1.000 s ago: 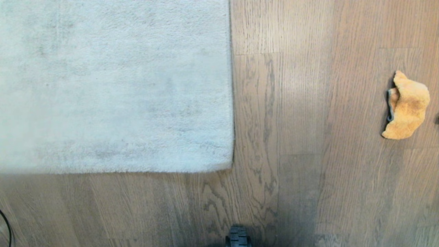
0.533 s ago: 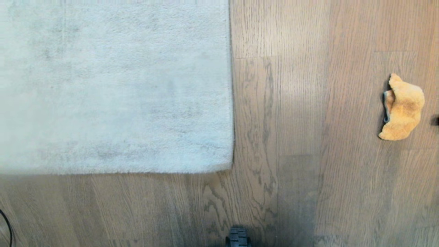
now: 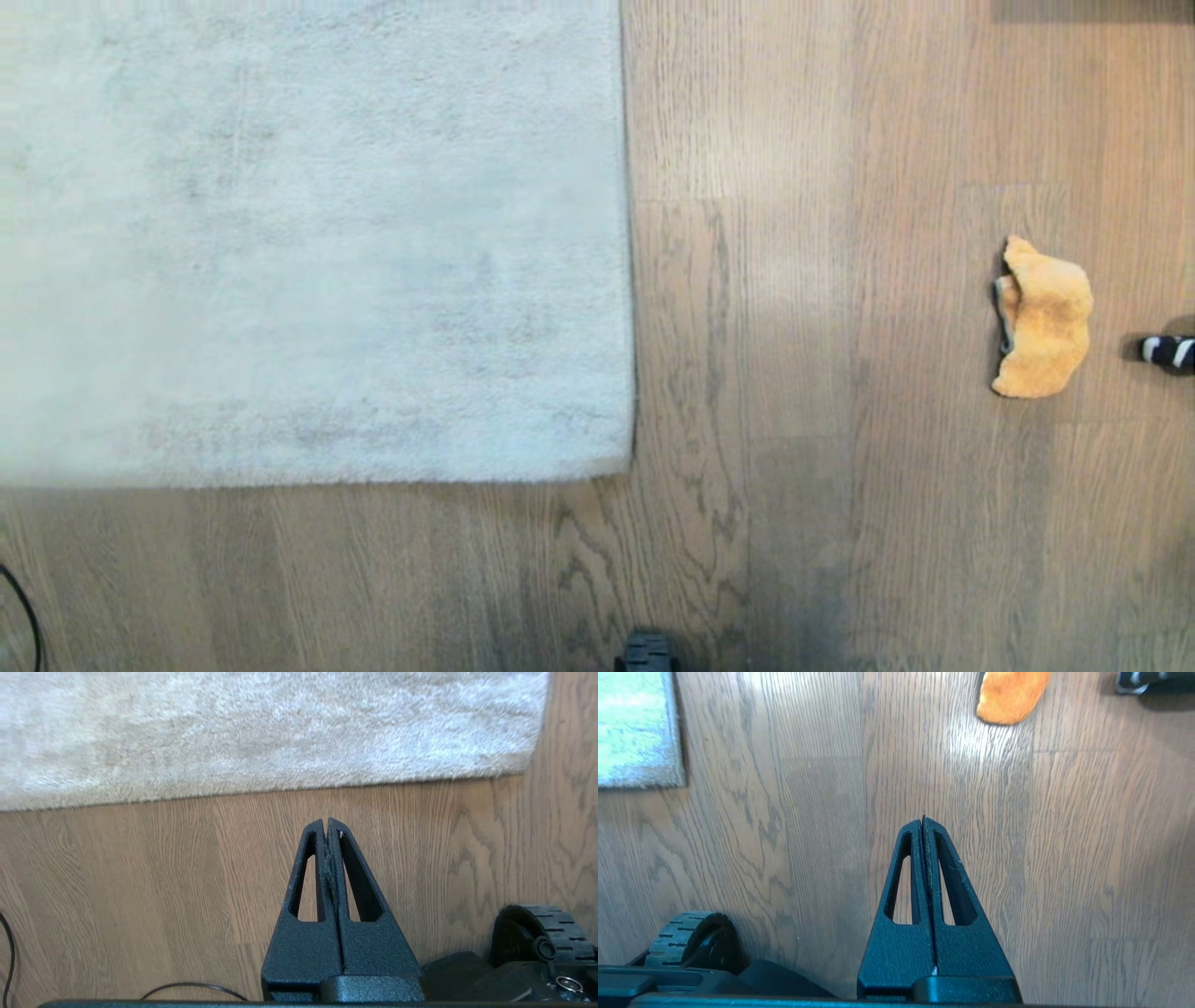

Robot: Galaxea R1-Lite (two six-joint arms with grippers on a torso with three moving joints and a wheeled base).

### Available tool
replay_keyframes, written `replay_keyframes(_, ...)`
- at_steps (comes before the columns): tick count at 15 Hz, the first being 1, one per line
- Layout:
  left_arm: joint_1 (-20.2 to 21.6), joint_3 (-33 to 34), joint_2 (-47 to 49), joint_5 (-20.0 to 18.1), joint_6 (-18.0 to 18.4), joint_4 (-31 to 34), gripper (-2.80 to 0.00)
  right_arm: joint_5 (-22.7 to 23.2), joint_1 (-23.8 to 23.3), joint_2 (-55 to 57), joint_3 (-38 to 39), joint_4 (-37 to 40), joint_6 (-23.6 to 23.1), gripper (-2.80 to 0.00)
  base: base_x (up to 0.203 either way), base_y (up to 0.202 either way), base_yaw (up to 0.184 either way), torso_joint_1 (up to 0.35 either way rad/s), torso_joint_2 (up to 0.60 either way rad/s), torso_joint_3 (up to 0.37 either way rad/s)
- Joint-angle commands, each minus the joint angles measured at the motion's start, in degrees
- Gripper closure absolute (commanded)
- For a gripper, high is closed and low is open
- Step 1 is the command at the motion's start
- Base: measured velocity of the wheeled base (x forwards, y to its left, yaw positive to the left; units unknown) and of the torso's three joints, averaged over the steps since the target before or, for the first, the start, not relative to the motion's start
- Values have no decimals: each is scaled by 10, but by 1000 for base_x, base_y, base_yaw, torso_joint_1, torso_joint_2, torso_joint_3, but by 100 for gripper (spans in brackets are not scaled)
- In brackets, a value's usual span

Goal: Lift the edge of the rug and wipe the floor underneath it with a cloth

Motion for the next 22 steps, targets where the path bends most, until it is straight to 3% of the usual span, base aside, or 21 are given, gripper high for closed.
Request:
replay_keyframes(1,0,0,0,0,0,0,0,0,0,1,0,-1,0,0,0,0,0,-2,7,203)
replay_keyframes(22,0,0,0,0,0,0,0,0,0,1,0,-1,0,0,0,0,0,2,2,203)
